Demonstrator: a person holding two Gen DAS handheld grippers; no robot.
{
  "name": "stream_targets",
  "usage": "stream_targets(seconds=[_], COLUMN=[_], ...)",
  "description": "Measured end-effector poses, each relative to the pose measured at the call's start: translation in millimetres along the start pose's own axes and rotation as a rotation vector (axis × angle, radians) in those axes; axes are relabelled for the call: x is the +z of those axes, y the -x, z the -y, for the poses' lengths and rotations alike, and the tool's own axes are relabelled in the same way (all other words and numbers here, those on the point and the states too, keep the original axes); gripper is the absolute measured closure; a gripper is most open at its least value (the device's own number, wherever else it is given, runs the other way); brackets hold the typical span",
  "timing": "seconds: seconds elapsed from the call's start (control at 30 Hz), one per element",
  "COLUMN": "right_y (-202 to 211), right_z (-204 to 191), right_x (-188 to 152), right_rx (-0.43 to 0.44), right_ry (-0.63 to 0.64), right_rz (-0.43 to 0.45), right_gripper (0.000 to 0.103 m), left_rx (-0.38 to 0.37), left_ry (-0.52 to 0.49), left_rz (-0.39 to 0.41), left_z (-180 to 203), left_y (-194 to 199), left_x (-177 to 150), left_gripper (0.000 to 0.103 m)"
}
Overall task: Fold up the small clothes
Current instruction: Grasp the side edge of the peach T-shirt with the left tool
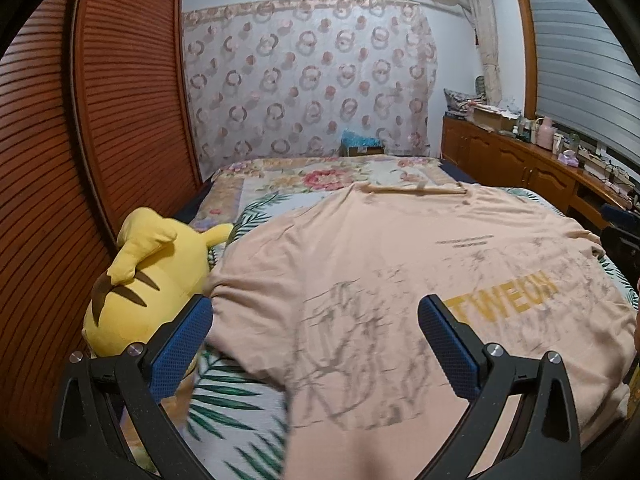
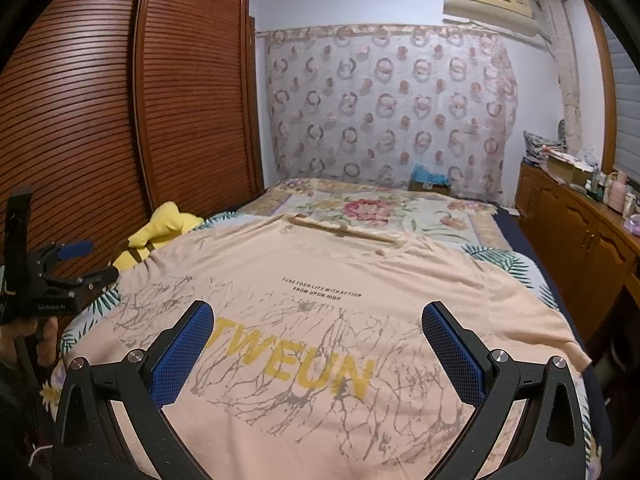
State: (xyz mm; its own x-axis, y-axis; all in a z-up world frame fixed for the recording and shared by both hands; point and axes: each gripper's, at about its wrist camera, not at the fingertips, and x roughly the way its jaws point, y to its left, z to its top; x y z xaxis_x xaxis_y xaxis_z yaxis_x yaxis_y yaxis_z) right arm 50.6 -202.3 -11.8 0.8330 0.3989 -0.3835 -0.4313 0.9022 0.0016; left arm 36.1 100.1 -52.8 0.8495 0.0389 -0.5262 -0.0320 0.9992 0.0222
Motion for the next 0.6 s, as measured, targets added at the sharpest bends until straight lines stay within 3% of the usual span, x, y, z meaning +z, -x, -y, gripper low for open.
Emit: stream_targets(seconds=[0.33,0.6], right_y=[-32.0,-49.7], right_z=[2.7,4.8], right_x=[9.8,31.4], right_rx=[0.057,0.115], right_ry=[0.040,0.076], right_rz=[-0.118,-0.190], right_gripper=[0.000,0.000], left_rx=[-0.003,-0.002], left_ry=[0.064,0.088], left_rz=[-0.103,-0.224], left_z=[-60.5,-88.3], left_y=[-24.9,-60.6], left_x=[-2.7,-6.7], left_gripper=[0.032,0.041])
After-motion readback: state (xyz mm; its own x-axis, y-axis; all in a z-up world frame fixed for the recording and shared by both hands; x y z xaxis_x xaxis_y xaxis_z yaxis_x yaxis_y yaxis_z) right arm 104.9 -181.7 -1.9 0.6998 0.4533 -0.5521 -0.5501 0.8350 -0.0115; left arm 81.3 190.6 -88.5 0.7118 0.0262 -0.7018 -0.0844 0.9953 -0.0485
